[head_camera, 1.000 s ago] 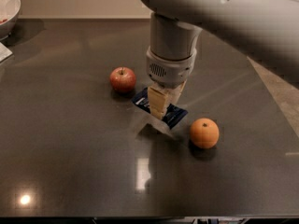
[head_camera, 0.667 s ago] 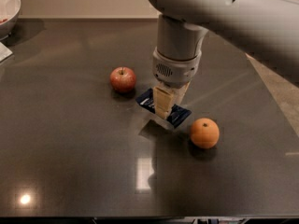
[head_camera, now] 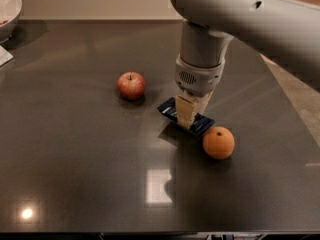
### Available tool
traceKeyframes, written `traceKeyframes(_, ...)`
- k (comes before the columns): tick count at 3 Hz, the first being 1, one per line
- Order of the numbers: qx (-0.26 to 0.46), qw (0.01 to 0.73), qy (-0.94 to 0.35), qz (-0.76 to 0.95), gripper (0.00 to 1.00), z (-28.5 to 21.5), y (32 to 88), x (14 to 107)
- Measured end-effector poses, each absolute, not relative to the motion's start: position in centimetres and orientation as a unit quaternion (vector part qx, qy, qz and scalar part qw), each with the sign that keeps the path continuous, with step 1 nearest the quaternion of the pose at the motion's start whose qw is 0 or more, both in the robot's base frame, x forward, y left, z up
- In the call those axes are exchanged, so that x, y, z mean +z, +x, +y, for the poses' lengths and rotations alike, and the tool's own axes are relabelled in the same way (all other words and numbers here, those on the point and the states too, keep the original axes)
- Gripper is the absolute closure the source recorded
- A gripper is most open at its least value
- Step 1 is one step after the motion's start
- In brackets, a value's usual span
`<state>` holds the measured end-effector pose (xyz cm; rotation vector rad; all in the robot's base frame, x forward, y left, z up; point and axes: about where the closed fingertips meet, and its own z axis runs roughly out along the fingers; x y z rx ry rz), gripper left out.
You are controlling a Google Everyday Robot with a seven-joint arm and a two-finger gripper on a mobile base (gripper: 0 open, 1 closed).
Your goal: Move rxbar blueberry near orange
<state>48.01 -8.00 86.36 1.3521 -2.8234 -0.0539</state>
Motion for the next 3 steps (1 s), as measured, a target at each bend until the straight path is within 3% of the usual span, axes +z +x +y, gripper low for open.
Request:
traceKeyframes(1, -0.017, 0.005, 0.434, -0.901, 0.13, -8.53, 48.14, 85.77)
traceKeyframes(2, -0.017, -0.002, 0.435, -0.900, 0.00, -8.33, 48.37, 85.77)
traceKeyframes(3, -0.017, -0.002, 0.435, -0.900, 0.00, -8.33, 48.38, 85.77)
